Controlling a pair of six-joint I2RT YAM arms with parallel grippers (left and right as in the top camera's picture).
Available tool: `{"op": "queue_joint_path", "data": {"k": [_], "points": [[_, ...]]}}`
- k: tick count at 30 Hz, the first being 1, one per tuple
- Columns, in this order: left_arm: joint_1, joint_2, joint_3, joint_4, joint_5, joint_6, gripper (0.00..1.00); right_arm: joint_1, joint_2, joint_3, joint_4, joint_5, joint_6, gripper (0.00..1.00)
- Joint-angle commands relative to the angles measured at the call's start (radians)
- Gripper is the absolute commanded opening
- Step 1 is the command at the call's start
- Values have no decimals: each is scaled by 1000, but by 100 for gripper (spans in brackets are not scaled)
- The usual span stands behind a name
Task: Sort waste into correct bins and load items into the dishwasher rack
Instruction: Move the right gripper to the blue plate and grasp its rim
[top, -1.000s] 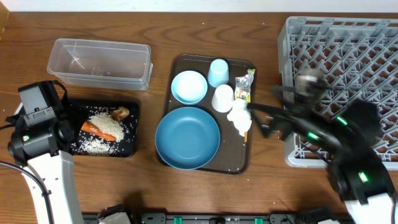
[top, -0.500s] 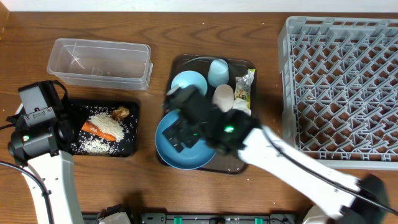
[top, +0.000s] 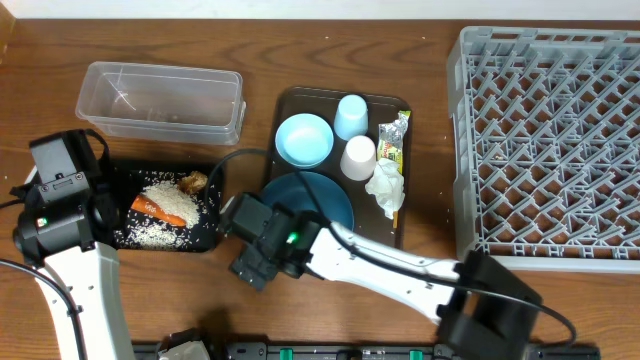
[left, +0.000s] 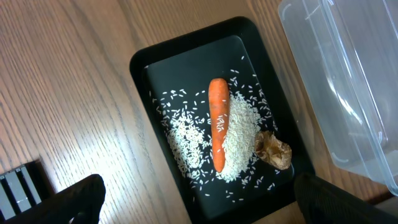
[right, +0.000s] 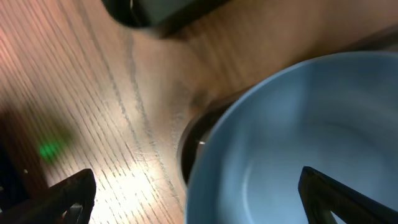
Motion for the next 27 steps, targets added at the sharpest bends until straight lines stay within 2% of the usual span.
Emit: {"op": "queue_joint_path", "data": {"k": [1, 8, 10, 13, 15, 17, 23, 27], "points": [[5, 0, 22, -3, 3, -8, 98, 9, 46, 26, 3, 10, 37, 96], [5, 0, 22, -3, 3, -9, 98, 8, 125, 26, -5, 71, 45, 84], [5, 0, 22, -3, 3, -8, 98, 8, 130, 26, -6, 71, 46, 78], [5, 0, 22, -3, 3, -8, 98, 8, 130, 26, -5, 71, 53, 61], [5, 0, 22, -3, 3, -9, 98, 6, 130, 26, -3, 72, 62, 55], [5, 0, 22, -3, 3, -8, 98, 4, 130, 26, 0, 75, 64, 55], [5, 0, 22, -3, 3, -8, 98, 3, 130, 26, -10, 75, 64, 39], [5, 0, 22, -3, 3, -8, 98, 3, 130, 26, -11, 75, 65, 33]]}}
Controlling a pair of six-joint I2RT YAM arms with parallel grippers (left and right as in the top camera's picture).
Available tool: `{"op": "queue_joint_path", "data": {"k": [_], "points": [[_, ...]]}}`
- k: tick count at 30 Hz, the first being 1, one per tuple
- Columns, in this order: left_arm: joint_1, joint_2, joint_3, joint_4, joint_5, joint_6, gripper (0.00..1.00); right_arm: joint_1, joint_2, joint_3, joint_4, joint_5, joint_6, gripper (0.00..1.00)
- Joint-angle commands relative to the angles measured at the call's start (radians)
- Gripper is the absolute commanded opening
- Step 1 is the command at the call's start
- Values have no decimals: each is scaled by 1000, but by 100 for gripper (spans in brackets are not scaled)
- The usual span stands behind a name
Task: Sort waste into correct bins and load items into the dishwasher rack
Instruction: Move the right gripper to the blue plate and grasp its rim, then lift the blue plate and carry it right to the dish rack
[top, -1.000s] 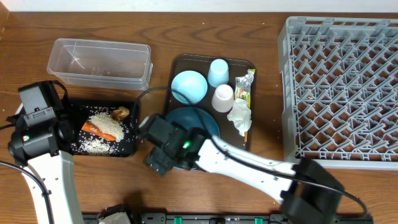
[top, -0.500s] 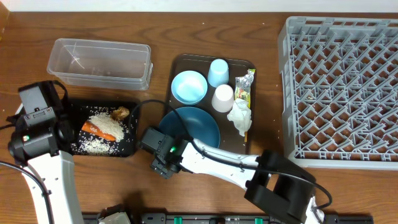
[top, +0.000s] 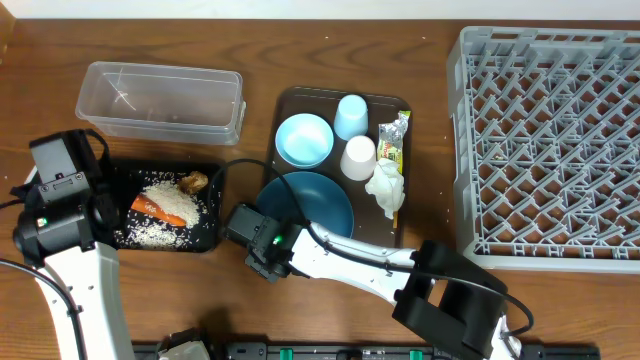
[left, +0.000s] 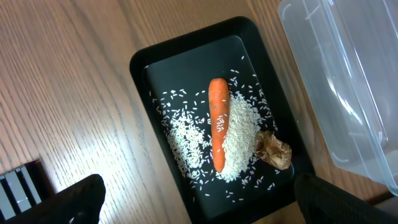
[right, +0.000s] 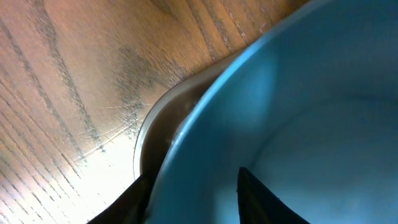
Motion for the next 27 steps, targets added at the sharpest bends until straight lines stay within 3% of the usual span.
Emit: {"op": "queue_joint_path", "data": {"k": [1, 3, 10, 18, 27], "points": [[5, 0, 22, -3, 3, -9, 98, -1, 0, 18, -1, 13, 8, 29], [5, 0, 22, -3, 3, -9, 98, -1, 0, 18, -1, 24, 21, 17], [5, 0, 22, -3, 3, -9, 98, -1, 0, 18, -1, 34, 21, 1], [5, 0, 22, -3, 3, -9, 98, -1, -9, 125, -107, 23, 24, 1], [5, 0, 22, -3, 3, -9, 98, -27, -140, 215, -172, -164, 2, 1]]}}
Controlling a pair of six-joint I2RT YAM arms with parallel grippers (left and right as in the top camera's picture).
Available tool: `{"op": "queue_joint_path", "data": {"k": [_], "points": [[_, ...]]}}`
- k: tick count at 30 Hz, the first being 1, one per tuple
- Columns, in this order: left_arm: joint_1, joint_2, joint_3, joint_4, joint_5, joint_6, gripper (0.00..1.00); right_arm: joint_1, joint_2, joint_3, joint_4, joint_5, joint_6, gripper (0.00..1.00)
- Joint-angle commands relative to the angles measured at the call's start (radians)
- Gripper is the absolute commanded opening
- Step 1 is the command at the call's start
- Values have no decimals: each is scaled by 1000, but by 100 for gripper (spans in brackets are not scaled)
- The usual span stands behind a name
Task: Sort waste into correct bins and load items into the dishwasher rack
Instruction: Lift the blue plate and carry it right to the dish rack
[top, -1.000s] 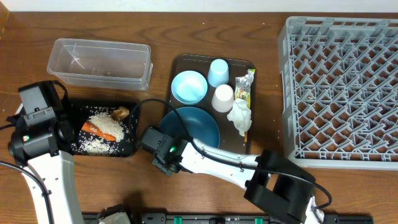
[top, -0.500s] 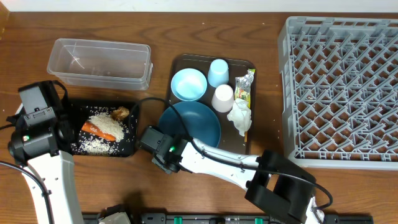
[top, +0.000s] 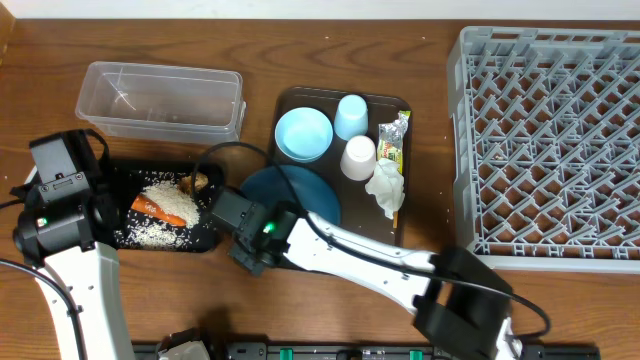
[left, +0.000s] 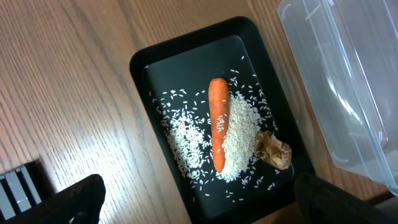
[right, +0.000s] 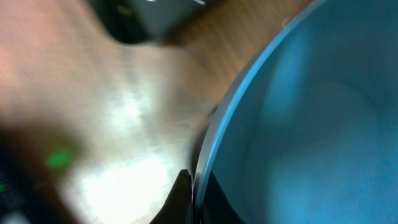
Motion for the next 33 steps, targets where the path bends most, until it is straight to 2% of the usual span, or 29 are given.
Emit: {"op": "queue_joint_path", "data": {"k": [1, 9, 14, 19, 25, 29, 33], "points": [[5, 0, 22, -3, 3, -8, 98, -36, -123, 29, -19, -75, -13, 1], [5, 0, 22, -3, 3, -8, 98, -229, -367, 29, -78, -133, -28, 1], [5, 0, 22, -3, 3, -8, 98, -455, -510, 29, -102, -243, -59, 1], [5, 0, 22, -3, 3, -8, 98, -795, -580, 28, -132, -547, -162, 1], [5, 0, 22, -3, 3, -8, 98, -1200, -556, 26, -120, -914, -267, 1], [5, 0, 22, -3, 3, -8, 98, -1382, -497, 26, -64, -1170, -339, 1], [5, 0, 22, -3, 3, -8, 98, -1484, -411, 26, 45, -1365, -370, 1]]}}
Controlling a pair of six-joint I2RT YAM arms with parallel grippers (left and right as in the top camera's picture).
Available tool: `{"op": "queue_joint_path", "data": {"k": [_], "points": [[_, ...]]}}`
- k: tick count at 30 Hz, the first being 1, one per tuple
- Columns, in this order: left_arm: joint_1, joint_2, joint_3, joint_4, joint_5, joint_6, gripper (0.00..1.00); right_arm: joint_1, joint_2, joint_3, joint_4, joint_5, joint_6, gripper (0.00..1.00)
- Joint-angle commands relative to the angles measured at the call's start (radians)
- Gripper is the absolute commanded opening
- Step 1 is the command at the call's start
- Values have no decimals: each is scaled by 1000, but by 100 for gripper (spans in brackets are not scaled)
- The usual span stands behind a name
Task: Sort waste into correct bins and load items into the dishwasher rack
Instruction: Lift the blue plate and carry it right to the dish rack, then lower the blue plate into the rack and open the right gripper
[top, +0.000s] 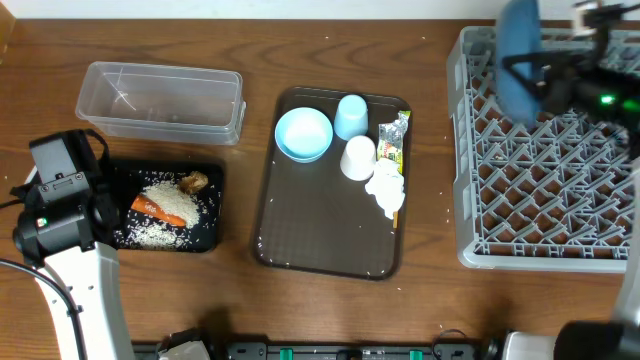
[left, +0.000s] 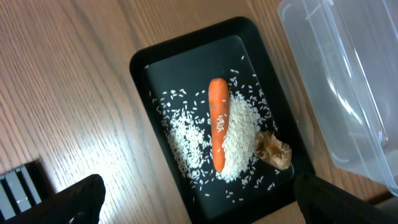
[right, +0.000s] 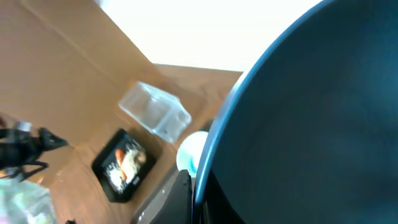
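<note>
My right gripper is shut on the rim of the dark blue plate and holds it on edge above the far left part of the grey dishwasher rack. That plate fills most of the right wrist view, its rim pinched at the gripper. On the brown tray remain a light blue bowl, a light blue cup, a white cup, a wrapper and a crumpled napkin. My left gripper hangs open over the black bin.
The black bin holds a carrot, loose rice and a brown scrap. A clear plastic container stands behind it. The rack takes up the right side of the table.
The right arm has gone from the tray's left front to above the rack at the far right, carrying the blue plate with it. The tray's front half is now bare. The left arm is unmoved.
My right gripper was open at the left edge of the blue plate on the tray. It then stood closer around the rim, and after that was shut on it with the plate shifted left. Now the plate is held over the rack. The left gripper stayed open above the black bin.
</note>
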Motion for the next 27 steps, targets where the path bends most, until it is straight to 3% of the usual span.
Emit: {"op": "queue_joint_path", "data": {"k": [1, 4, 11, 19, 27], "points": [[5, 0, 22, -3, 3, -8, 98, -57, 77, 16, 74, -314, -72, 1], [5, 0, 22, -3, 3, -9, 98, -78, 177, 16, 218, -420, -72, 1], [5, 0, 22, -3, 3, -8, 98, -78, 371, 16, 399, -421, -10, 1], [5, 0, 22, -3, 3, -8, 98, -88, 505, 16, 428, -404, -7, 1], [5, 0, 22, -3, 3, -8, 98, -150, 515, 16, 445, -370, 56, 1]]}}
